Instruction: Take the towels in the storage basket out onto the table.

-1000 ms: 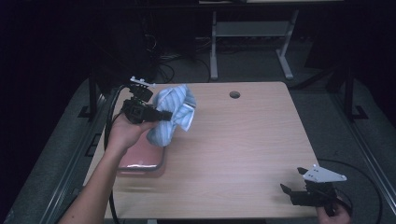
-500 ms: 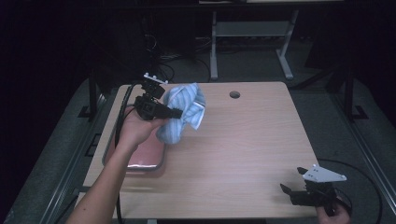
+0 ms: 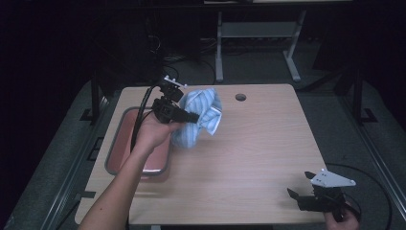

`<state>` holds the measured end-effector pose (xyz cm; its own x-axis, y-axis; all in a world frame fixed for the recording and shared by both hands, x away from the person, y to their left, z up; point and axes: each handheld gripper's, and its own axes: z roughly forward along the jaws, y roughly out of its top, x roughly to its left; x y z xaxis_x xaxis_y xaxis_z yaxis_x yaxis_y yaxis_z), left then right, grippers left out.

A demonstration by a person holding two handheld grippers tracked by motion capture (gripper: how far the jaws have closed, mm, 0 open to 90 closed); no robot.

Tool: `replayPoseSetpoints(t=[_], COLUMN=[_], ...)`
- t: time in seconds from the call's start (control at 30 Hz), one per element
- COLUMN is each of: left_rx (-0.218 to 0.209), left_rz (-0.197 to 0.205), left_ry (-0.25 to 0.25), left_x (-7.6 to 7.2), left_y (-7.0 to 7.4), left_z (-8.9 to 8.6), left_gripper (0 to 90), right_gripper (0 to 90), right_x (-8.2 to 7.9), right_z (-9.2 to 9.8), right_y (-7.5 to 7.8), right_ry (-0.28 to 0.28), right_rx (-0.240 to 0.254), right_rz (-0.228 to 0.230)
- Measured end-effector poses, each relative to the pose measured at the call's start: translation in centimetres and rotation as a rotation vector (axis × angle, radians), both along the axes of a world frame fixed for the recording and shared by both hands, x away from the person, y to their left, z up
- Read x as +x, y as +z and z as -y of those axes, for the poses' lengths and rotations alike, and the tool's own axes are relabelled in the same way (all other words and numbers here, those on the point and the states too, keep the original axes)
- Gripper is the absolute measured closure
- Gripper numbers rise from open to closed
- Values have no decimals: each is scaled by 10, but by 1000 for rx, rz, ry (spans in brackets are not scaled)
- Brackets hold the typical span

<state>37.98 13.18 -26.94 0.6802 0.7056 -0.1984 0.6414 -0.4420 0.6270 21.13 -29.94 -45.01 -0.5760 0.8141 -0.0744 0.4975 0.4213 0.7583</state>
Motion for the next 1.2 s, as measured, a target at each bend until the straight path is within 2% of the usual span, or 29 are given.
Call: replayPoseSetpoints(t=[0.47, 0.9, 1.2], left_rx=[-2, -3, 22], left_rz=[-23, -43, -67], left_ry=[-16, -46, -74], left_x=[8, 16, 21], left_y=[-13, -30, -43], left_z=[19, 49, 65], left_gripper=[652, 651, 650], right_gripper=[139, 139, 139], right_x=[1, 0, 0], right_z=[-3, -3, -3], right_y=[0, 1, 2], right_ry=[3, 8, 5], right_rx=[6, 4, 11], right_rz=[-7, -1, -3])
